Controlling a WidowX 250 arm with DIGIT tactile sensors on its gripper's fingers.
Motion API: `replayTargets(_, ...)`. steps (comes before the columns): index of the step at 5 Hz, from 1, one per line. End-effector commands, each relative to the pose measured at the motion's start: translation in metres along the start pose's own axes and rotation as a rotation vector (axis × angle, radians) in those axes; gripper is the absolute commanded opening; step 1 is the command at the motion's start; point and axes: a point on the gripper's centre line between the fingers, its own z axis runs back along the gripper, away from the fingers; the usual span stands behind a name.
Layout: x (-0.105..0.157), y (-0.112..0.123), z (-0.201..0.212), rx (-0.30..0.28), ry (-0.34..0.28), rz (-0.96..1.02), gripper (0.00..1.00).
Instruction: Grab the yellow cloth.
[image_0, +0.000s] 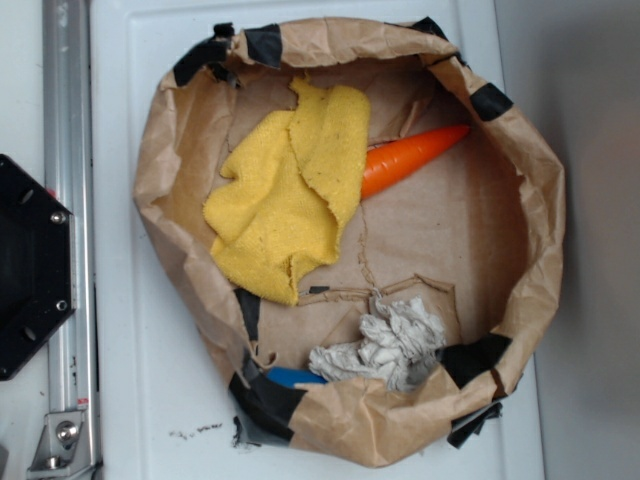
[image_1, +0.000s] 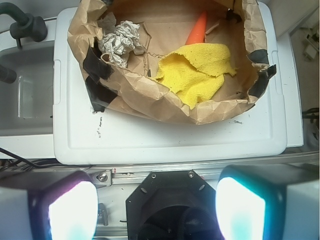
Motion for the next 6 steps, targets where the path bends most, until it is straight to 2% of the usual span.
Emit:
replayTargets(1, 0.0, 0.0, 0.0, 0.0, 0.0, 0.0, 1.0)
replayTargets(2, 0.048, 0.024, -0.03, 0.026, -0.124, 0.137, 1.0)
replayTargets(3, 0.094, 0.038, -0.054, 0.003, -0.192, 0.278, 1.0)
replayTargets(4, 0.12, 0.044, -0.085, -0.014, -0.178, 0.326, 1.0)
replayTargets(5, 0.129, 0.044, -0.131, 0.022, -0.128, 0.453, 1.0)
replayTargets(6, 0.116, 0.043, -0.165, 0.068, -0.07, 0.494, 1.0)
